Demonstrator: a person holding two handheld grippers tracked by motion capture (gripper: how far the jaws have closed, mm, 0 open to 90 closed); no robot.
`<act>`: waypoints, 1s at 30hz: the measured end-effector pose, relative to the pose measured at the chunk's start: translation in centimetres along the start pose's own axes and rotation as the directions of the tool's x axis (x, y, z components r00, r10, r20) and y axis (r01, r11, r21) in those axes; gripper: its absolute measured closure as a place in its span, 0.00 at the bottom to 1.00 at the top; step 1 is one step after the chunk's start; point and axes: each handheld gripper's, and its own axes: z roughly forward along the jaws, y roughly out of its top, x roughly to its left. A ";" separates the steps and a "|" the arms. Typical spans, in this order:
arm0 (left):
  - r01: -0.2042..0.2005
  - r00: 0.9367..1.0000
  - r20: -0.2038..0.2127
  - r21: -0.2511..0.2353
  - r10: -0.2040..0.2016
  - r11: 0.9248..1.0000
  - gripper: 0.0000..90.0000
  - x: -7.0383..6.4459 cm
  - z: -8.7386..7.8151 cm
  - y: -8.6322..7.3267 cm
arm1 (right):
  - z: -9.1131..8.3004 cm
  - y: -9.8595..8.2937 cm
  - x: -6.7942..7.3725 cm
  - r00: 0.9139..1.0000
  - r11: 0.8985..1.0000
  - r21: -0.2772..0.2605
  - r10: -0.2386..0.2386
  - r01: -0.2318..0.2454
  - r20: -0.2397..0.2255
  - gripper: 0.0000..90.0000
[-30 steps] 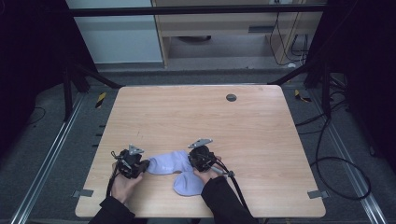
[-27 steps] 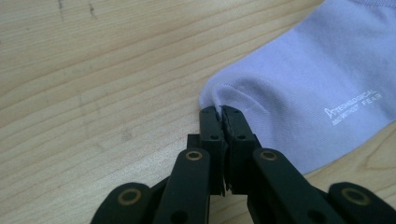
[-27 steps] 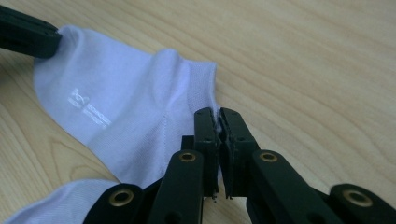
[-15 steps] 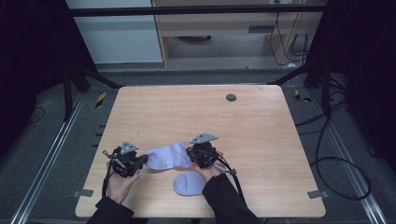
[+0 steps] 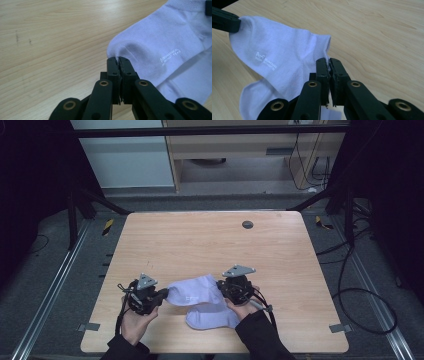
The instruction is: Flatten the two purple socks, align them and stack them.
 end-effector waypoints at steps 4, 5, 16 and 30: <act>-0.016 1.000 0.018 0.008 0.016 1.000 0.98 -1.3 0.0 0.1 | -1.4 -0.8 -0.4 1.000 1.000 0.006 -0.002 0.002 0.002 0.96; -0.018 1.000 0.023 0.010 0.018 1.000 0.98 -1.6 0.0 0.1 | -1.6 -1.1 -0.4 1.000 1.000 0.009 0.002 -0.002 0.001 0.96; -0.063 0.996 0.067 0.048 0.059 0.997 0.98 -4.1 0.7 -0.4 | -3.5 -3.5 -0.7 1.000 1.000 0.031 0.004 -0.005 0.015 0.96; -0.091 0.992 0.096 0.105 0.081 0.990 0.98 -5.5 1.8 -1.6 | -3.9 -5.8 -1.0 1.000 0.997 0.078 0.026 -0.027 0.013 0.96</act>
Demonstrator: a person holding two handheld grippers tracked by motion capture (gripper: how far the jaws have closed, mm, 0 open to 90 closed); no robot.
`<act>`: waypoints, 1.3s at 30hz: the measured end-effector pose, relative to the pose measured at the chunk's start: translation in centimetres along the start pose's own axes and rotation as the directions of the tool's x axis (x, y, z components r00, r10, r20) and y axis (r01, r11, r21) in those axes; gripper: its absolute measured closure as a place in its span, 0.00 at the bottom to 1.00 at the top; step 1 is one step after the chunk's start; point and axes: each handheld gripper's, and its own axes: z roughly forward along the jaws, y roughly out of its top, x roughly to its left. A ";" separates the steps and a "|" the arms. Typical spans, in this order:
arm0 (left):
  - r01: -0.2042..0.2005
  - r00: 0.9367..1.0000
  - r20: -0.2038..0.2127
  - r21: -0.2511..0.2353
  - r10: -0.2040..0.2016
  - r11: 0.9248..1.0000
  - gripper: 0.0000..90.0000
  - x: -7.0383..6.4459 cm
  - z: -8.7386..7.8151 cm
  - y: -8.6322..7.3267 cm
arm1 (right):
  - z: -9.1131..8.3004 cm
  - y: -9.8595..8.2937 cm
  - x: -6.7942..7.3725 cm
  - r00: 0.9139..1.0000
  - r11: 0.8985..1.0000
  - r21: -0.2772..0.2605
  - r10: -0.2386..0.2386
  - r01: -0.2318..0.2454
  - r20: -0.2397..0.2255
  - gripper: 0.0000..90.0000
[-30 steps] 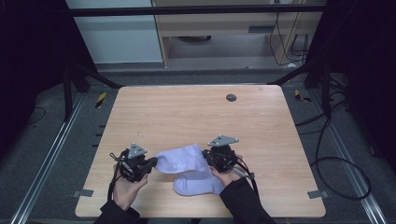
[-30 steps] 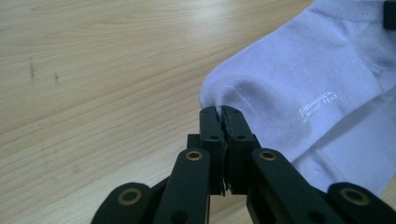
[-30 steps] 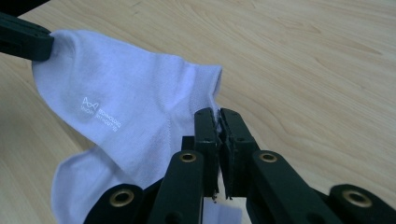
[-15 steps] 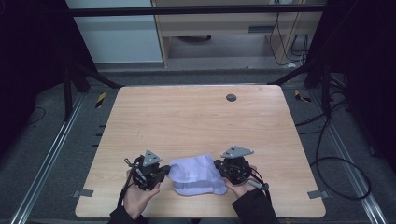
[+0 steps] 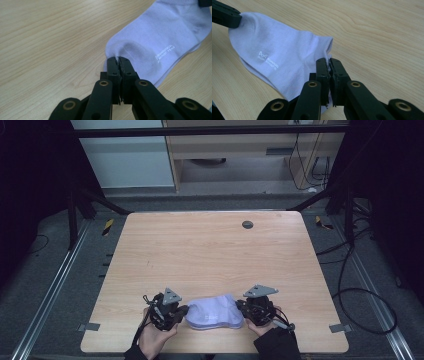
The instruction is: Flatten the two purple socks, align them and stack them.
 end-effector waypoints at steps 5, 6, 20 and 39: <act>-0.004 1.000 0.006 0.016 0.004 1.000 0.98 -0.2 0.4 -0.2 | 0.2 -0.3 0.0 1.000 1.000 0.010 -0.001 0.001 -0.002 0.96; -0.003 1.000 0.008 0.019 0.003 1.000 0.98 -0.2 0.4 -0.3 | 0.2 -0.3 -0.1 1.000 1.000 0.012 -0.001 0.001 -0.001 0.96; -0.010 1.000 0.004 0.059 0.010 0.998 0.97 -0.4 1.4 -0.9 | 1.2 -1.1 -0.3 1.000 0.998 0.059 -0.002 0.001 0.010 0.96; 0.000 1.000 -0.027 -0.020 0.000 1.000 0.77 0.2 1.1 -0.9 | 1.4 -1.3 -0.4 0.999 1.000 0.026 -0.012 0.011 0.029 0.83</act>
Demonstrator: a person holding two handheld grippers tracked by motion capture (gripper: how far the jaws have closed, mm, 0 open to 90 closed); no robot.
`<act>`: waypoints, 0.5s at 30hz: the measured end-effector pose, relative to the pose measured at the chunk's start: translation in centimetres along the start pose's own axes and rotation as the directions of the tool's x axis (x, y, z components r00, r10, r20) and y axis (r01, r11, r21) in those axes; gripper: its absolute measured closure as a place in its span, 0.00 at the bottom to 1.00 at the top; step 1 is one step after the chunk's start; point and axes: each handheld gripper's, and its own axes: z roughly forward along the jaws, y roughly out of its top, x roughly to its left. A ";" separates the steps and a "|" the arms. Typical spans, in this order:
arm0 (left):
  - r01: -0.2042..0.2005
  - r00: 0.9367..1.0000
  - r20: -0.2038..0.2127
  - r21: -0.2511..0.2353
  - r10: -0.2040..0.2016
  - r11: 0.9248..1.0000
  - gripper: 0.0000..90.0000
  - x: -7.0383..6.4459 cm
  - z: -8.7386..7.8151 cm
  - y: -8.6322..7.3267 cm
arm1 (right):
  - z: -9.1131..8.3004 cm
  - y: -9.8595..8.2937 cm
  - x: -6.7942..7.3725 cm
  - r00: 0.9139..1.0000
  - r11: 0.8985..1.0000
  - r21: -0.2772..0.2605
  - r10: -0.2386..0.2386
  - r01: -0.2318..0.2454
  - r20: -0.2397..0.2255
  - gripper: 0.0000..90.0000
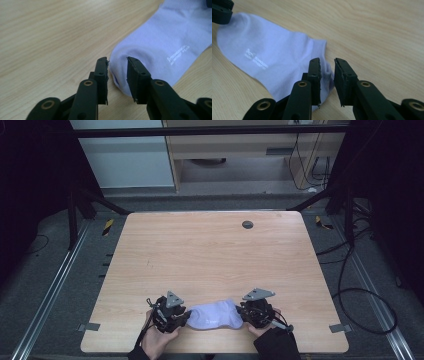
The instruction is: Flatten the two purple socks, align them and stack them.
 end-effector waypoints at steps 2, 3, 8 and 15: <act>0.001 1.000 0.006 -0.039 -0.001 0.999 0.76 -0.1 -0.5 0.2 | -0.3 0.1 0.1 1.000 0.999 -0.033 0.002 -0.002 -0.011 0.84; -0.009 1.000 0.013 -0.057 0.010 0.998 0.77 -0.2 -0.7 0.4 | -0.3 0.2 0.1 1.000 0.999 -0.046 0.001 -0.001 -0.014 0.84; -0.056 0.998 0.033 -0.093 0.059 0.994 0.85 -1.4 -0.3 0.7 | 0.1 0.2 0.6 0.998 0.996 -0.087 -0.012 0.007 -0.058 0.90; -0.110 0.993 0.041 -0.042 0.112 0.993 0.93 -2.8 2.0 0.4 | 1.7 -0.2 1.4 0.993 0.998 -0.059 -0.016 0.009 -0.118 0.98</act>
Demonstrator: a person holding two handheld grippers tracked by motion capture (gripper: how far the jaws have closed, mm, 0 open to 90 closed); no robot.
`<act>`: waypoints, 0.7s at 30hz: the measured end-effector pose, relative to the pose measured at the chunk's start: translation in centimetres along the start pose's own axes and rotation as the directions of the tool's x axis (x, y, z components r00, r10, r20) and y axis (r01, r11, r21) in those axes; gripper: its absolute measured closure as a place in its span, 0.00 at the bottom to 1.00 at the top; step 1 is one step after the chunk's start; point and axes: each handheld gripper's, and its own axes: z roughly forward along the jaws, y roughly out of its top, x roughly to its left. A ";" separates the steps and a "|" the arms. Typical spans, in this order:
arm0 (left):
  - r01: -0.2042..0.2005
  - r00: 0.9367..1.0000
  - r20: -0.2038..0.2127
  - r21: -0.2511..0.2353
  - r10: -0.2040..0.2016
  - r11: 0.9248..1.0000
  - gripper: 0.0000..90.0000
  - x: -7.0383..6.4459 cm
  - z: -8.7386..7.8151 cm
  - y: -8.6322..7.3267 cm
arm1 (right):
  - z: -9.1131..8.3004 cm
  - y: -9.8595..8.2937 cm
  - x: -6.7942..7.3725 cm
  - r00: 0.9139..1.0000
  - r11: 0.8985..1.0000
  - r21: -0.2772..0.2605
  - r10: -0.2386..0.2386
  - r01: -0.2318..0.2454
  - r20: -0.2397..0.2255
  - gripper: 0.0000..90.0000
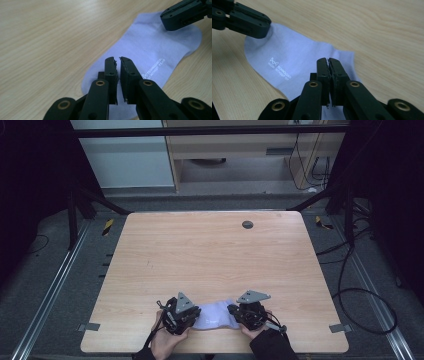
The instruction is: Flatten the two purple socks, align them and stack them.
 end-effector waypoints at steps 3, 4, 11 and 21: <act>-0.006 1.000 -0.007 0.024 0.006 1.000 0.93 -0.1 0.9 -0.3 | 0.7 -0.3 0.2 1.000 0.999 0.032 -0.009 0.009 0.002 0.98; -0.006 1.000 -0.005 0.023 0.006 1.000 0.94 0.0 1.1 -0.3 | 0.9 -0.4 0.1 1.000 0.999 0.038 -0.012 0.012 0.006 0.99; -0.014 1.000 -0.004 0.017 0.014 1.000 0.93 0.1 1.1 -0.4 | 1.2 -0.5 0.1 1.000 0.999 0.050 -0.012 0.011 0.021 1.00; 0.024 0.999 -0.030 -0.070 -0.026 0.997 0.82 2.0 -1.3 0.0 | -1.1 0.2 -1.4 0.999 0.998 -0.062 0.030 -0.028 0.038 0.92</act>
